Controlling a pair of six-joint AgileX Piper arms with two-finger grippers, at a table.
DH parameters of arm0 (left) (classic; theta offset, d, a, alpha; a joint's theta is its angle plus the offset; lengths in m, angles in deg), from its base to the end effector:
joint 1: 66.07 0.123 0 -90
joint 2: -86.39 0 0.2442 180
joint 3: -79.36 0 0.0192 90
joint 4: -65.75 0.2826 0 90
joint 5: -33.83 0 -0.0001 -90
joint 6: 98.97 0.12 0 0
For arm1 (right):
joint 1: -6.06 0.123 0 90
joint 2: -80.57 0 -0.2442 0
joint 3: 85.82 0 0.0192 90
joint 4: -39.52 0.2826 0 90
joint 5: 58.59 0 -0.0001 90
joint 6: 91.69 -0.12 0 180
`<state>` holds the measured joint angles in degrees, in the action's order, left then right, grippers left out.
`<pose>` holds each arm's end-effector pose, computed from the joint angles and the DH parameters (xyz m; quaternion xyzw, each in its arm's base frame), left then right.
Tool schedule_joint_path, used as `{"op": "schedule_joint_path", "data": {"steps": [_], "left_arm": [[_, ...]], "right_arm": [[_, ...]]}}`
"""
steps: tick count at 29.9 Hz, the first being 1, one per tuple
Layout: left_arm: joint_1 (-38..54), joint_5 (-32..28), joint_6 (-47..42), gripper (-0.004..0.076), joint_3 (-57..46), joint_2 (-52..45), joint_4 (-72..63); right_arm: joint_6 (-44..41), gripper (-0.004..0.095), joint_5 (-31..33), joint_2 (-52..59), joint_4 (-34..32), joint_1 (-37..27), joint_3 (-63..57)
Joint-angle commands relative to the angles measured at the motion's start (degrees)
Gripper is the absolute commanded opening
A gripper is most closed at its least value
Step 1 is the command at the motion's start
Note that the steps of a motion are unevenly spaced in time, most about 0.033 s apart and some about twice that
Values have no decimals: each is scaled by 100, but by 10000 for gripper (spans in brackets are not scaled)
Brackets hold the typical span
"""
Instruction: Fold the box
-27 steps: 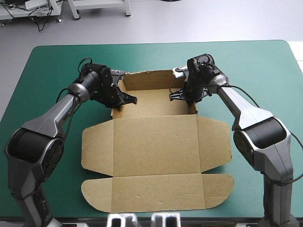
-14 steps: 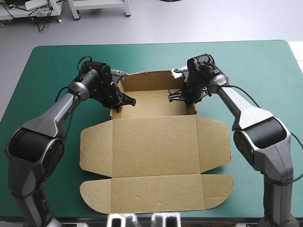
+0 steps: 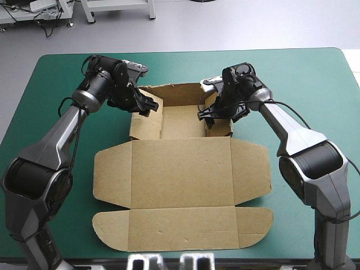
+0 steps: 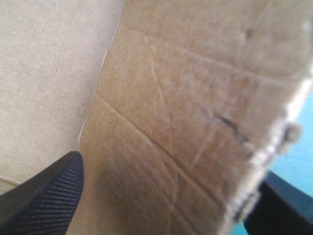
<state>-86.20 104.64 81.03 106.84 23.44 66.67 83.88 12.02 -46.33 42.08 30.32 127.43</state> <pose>0.4078 -0.1475 0.2488 0.1735 0.9700 -0.0220 0.1691 0.4194 0.1946 0.2040 -0.1661 0.9763 0.0551 0.1272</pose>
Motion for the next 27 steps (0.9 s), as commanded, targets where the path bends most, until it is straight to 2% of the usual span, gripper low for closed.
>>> {"op": "schedule_joint_path", "data": {"steps": [1,7,10,18,23,27], "left_arm": [[-36,306,-66,559,188,-392,50],[-36,334,-66,557,188,-737,62],[-36,334,190,531,188,-1151,97],[-36,334,677,329,-154,-3087,223],[-36,334,857,228,-1290,-4592,359],[-36,334,857,120,-2690,-5693,761]], "right_arm": [[146,781,133,650,-136,-17,384],[483,773,133,1159,-136,-17,984],[670,773,133,1522,-136,-17,1141],[926,759,133,2192,-330,-17,1141],[880,760,133,2148,-419,-17,1119],[823,760,133,1974,-333,-17,1119]]}}
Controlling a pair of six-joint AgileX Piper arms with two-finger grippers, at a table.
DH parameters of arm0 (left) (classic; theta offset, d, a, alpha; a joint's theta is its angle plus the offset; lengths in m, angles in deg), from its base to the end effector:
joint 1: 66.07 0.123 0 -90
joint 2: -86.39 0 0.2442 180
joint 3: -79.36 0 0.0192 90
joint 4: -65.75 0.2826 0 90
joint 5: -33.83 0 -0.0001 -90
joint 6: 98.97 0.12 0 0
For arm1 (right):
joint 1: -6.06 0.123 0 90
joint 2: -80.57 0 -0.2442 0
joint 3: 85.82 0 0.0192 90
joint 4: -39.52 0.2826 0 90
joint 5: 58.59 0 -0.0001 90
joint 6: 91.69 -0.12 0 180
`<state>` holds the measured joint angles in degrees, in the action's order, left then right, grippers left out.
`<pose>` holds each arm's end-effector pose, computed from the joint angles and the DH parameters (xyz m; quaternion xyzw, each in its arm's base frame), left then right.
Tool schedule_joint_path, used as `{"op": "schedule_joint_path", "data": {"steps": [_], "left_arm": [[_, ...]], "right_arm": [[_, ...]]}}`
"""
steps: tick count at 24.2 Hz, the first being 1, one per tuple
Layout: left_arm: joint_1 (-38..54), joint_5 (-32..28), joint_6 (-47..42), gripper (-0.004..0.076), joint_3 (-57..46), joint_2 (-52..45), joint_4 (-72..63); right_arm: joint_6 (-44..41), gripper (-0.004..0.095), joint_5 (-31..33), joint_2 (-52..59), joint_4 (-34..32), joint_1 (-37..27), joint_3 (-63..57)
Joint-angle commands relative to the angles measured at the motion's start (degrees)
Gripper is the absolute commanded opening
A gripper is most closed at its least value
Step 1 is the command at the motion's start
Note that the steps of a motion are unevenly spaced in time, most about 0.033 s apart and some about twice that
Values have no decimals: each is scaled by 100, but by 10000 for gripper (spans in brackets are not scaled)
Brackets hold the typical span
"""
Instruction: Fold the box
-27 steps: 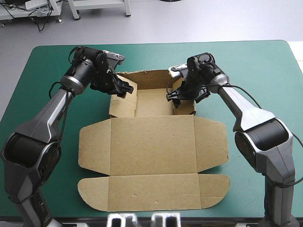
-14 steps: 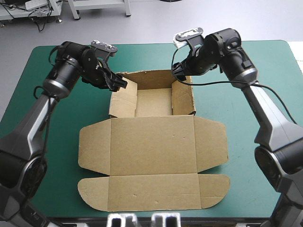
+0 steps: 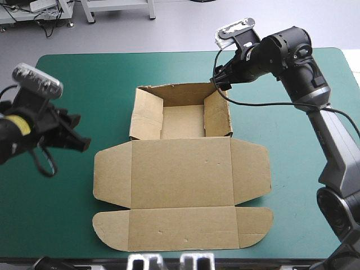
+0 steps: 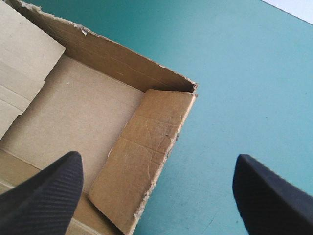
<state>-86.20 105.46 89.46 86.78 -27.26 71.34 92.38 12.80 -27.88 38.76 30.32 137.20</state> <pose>0.2151 -0.0670 0.4313 0.2186 0.8806 0.0056 0.4205 0.3729 0.1664 0.4021 -0.2272 0.9016 0.0580 0.3634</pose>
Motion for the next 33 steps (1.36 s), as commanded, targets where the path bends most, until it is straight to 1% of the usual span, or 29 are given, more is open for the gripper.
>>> {"op": "schedule_joint_path", "data": {"steps": [1,5,10,13,15,16,18,23,25,29,31,32,33], "left_arm": [[-36,251,1,94,-1043,-891,432],[-36,251,-268,18,-2174,-1778,875],[-36,251,-689,9,-3012,-2455,718],[-36,251,-702,9,-3142,-2573,465],[-36,251,-702,9,-3142,-2572,439],[-36,251,-702,9,-3142,-2572,537],[-36,251,-702,9,-3142,-2572,588],[-36,251,-702,9,-3142,-2572,564],[-36,231,-702,9,-3142,-2572,564],[-36,187,-753,9,-3142,-2572,542],[-36,187,-798,9,-3142,-2572,522],[-36,187,-796,9,-3142,-2572,521],[-36,187,-796,9,-3142,-2572,521]], "right_arm": [[-59,760,55,74,-1,-17,143],[-197,747,55,-185,36,-17,143],[-406,711,55,-632,36,-17,134],[-598,687,55,-957,6,-69,134],[-745,667,55,-1159,168,-140,134],[-795,647,55,-1356,492,-271,134],[-854,628,55,-1591,836,-473,134],[-839,584,55,-1793,899,-655,134],[-837,520,55,-1939,887,-655,131],[-738,371,55,-2321,1255,-655,121],[-406,235,55,-2379,1258,-655,121],[-207,147,55,-2379,1176,-655,133],[-163,80,55,-2379,1106,-655,153]]}}
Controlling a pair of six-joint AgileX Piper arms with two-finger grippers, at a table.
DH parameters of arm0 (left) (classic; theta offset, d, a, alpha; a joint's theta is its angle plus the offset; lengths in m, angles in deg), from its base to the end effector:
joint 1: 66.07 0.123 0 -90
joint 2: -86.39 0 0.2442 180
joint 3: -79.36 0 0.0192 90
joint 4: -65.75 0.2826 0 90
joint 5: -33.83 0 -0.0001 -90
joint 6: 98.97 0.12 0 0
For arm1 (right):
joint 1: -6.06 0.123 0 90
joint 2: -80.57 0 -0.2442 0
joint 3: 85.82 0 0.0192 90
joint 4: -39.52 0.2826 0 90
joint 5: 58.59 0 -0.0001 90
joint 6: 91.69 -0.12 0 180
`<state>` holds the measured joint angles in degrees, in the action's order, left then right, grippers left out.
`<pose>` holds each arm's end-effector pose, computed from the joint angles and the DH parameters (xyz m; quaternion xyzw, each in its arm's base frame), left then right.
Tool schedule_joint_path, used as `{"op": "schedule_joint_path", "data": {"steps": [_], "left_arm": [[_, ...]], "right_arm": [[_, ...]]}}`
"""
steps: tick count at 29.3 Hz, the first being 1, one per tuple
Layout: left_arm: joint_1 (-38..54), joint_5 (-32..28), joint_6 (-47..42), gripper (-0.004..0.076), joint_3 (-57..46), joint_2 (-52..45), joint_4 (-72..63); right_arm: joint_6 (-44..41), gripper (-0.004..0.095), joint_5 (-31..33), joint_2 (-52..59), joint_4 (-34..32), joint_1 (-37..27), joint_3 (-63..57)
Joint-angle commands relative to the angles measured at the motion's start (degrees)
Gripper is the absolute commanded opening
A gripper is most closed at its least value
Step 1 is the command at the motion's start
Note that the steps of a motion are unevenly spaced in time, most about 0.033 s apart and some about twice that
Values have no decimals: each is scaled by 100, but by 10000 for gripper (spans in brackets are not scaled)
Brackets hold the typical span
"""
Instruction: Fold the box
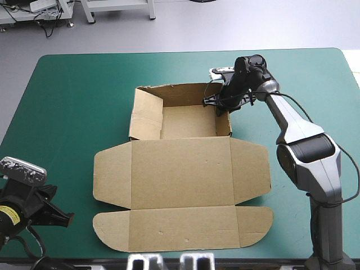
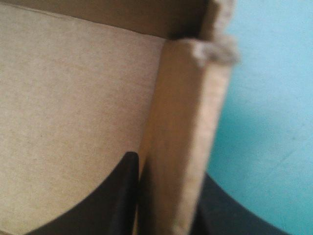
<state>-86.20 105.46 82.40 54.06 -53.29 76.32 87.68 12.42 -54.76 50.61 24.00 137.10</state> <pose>0.1423 -0.0299 0.3287 0.1682 0.9119 0.0316 0.3731 0.4605 0.1720 0.1891 -0.1305 0.9764 0.1169 0.1263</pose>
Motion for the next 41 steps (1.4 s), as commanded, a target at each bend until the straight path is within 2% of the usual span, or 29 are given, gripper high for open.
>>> {"op": "schedule_joint_path", "data": {"steps": [1,2,6,12,15,18,20,24,31,36,41], "left_arm": [[-36,187,-89,9,131,31,22],[-36,187,-89,9,131,31,13],[-36,199,-89,9,131,31,13],[-36,208,-89,9,131,31,13],[-36,193,-89,9,131,31,13],[-36,193,-89,9,131,31,13],[-36,193,-89,9,131,31,13],[-36,185,-89,9,131,31,13],[-36,210,-89,9,131,31,-161],[-36,172,-89,9,131,31,-188],[-36,162,-89,9,142,31,-188]], "right_arm": [[372,15,92,323,-164,-33,175],[499,-22,92,336,-206,-64,221],[846,-24,92,385,-378,-198,465],[963,-24,92,486,-1170,-685,1082],[1124,-24,-116,486,-1445,-1242,1419],[1378,-24,-491,486,-2232,-1804,1683],[1421,-24,-769,486,-2502,-2228,1828],[1421,-24,-1087,486,-2245,-2946,1984],[1469,-24,-896,355,-1641,-3769,1984],[1481,-24,-625,148,-1158,-4016,1984],[1460,-5,-589,-107,-1146,-4031,1984]]}}
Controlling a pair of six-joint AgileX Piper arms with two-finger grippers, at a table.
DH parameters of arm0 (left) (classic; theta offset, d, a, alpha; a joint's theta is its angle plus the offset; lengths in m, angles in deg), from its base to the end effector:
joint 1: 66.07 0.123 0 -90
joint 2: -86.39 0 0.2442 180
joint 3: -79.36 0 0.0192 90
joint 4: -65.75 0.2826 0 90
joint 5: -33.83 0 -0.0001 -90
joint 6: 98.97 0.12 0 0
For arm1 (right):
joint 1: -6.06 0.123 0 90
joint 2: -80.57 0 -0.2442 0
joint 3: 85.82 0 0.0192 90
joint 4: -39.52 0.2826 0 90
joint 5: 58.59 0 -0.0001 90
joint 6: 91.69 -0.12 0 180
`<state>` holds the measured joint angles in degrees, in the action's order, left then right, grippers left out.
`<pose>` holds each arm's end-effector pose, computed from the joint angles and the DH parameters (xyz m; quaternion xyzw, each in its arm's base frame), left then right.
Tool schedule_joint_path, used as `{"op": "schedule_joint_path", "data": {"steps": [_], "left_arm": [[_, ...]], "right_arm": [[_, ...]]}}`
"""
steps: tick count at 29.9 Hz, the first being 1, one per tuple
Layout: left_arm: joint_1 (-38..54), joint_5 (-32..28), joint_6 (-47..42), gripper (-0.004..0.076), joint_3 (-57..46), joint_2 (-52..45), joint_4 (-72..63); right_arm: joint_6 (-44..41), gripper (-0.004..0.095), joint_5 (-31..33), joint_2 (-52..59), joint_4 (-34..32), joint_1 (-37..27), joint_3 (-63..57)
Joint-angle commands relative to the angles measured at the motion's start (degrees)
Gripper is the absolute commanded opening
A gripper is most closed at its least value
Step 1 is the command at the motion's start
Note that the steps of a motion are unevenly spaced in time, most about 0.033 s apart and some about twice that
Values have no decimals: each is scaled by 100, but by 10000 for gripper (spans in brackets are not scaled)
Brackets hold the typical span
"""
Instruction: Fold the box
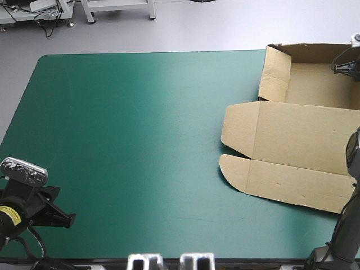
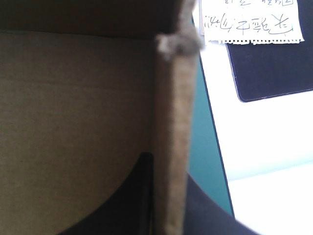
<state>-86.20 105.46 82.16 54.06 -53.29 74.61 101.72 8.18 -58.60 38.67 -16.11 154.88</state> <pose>0.1413 -0.0331 0.3282 0.1673 0.9132 0.0161 0.3711 0.4866 -0.2001 0.2593 0.0721 0.9516 -0.0983 0.2822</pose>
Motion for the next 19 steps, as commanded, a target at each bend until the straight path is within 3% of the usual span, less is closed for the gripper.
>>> {"op": "schedule_joint_path", "data": {"steps": [1,3,9,11,16,19], "left_arm": [[-36,162,-66,9,142,31,-28],[-36,162,-76,9,142,31,-28],[-36,185,-70,9,142,31,-51],[-36,185,-70,9,142,31,-51],[-36,161,-70,9,142,31,9],[-36,2,-70,9,142,31,-2]], "right_arm": [[104,27,-168,247,35,-20,206],[203,141,-203,221,11,-44,206],[-231,713,-97,246,-279,-202,393],[-283,769,-10,270,-330,-251,580],[-246,741,-53,398,-129,-301,1369],[-274,694,-38,493,817,-301,1955]]}}
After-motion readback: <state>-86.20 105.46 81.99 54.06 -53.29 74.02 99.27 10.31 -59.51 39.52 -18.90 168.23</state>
